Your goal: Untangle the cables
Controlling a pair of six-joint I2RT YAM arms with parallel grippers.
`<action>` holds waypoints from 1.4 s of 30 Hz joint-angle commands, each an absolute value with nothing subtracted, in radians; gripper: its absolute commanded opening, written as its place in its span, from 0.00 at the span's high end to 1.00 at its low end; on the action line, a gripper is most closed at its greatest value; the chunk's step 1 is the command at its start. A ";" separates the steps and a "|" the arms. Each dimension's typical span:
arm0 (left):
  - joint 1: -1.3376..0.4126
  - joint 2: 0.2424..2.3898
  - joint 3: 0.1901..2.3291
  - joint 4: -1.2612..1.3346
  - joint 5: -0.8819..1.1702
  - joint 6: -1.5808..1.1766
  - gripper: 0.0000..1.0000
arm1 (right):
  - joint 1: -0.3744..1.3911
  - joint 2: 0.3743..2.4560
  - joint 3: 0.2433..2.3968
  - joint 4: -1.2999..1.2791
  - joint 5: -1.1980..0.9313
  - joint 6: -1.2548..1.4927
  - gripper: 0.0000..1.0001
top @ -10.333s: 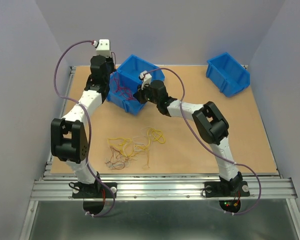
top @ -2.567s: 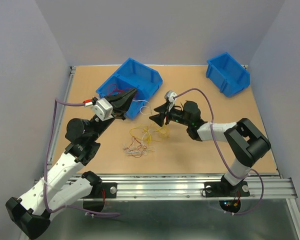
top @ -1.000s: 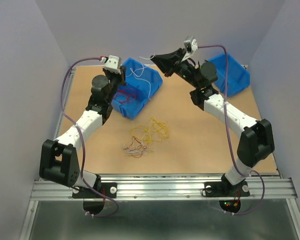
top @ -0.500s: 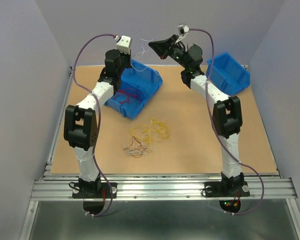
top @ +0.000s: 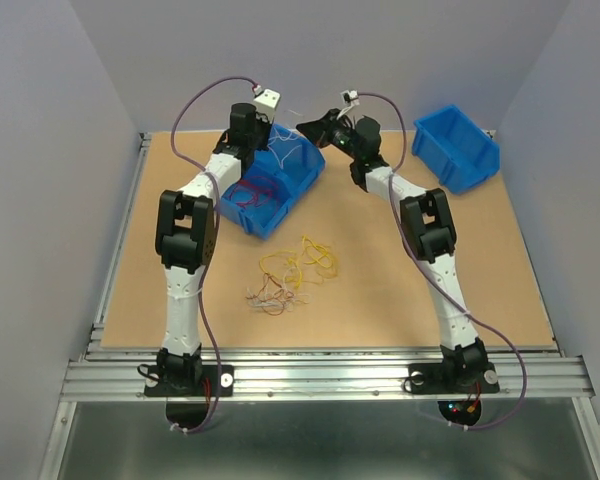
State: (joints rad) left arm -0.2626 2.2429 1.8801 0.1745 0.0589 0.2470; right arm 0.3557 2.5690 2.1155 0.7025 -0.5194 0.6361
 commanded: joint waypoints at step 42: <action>-0.261 1.585 1.258 0.414 0.183 0.318 0.05 | 0.474 2.381 1.801 0.543 -0.235 0.272 0.59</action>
State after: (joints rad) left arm -0.2623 1.6630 1.3212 0.3206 0.1768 0.3496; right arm 0.4667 2.4233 1.8362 0.5480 -0.2623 0.3115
